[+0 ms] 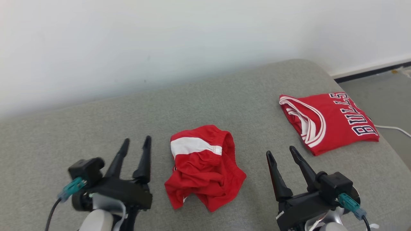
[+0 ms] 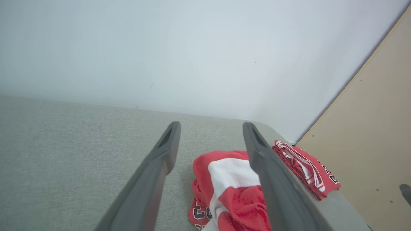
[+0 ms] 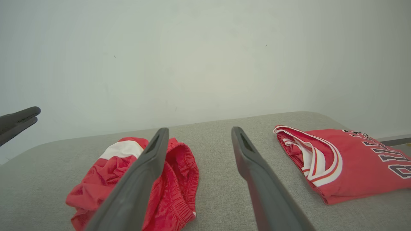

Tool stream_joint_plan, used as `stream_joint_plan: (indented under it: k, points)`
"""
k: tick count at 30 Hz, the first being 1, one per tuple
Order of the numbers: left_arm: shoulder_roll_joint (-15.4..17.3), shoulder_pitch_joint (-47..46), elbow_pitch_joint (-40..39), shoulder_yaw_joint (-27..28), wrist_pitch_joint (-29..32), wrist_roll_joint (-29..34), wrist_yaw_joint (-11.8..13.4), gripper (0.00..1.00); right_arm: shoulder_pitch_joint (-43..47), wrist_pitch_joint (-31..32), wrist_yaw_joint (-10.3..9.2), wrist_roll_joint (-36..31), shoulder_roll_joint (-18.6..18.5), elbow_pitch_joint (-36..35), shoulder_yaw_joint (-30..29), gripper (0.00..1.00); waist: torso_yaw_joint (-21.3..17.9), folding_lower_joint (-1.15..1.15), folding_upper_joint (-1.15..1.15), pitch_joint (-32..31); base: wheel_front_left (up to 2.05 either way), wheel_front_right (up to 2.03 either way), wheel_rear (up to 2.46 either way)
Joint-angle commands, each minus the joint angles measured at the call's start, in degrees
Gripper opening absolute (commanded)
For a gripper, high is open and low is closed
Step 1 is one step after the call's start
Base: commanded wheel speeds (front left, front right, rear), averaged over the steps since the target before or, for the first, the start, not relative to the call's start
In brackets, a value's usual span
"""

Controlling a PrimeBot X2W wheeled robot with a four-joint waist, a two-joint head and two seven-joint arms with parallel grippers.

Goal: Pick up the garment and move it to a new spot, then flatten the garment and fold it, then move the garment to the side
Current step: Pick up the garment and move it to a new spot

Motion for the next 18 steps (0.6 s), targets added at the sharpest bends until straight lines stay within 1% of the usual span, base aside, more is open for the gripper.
stream_joint_plan:
  k: [1,5,10,13,18]
  points:
    - [0.8,1.2,-0.6,0.4,-1.1,0.5,0.3,1.0,0.9,0.0,-0.16,-0.5,0.0,-0.3,-0.3,1.0,2.2,0.0,0.0,-2.0,0.0,0.0,0.0]
    - [1.9,5.4,-3.3,3.4,-4.8,1.6,2.4,1.0,2.6,0.4,-0.16,-0.8,0.1,-0.9,-1.9,1.0,3.6,0.0,0.0,-3.2,0.0,0.0,0.0]
    - [3.3,11.3,-6.5,7.0,-5.9,3.3,3.4,1.0,4.6,0.8,-0.17,-1.1,0.1,-1.5,-3.3,1.0,5.2,0.0,0.0,-4.2,0.0,0.0,0.0]
    - [3.0,15.3,-9.2,8.7,-6.0,4.6,4.9,1.0,5.7,0.9,-0.17,-1.2,0.1,-1.6,-4.4,1.0,6.3,0.0,0.0,-4.7,0.0,0.0,0.0]
    - [2.3,21.3,-14.3,11.6,-6.0,7.2,6.5,1.0,7.2,1.1,-0.16,-1.2,0.1,-1.3,-5.8,1.0,7.9,0.0,0.0,-5.0,0.0,0.0,0.0]
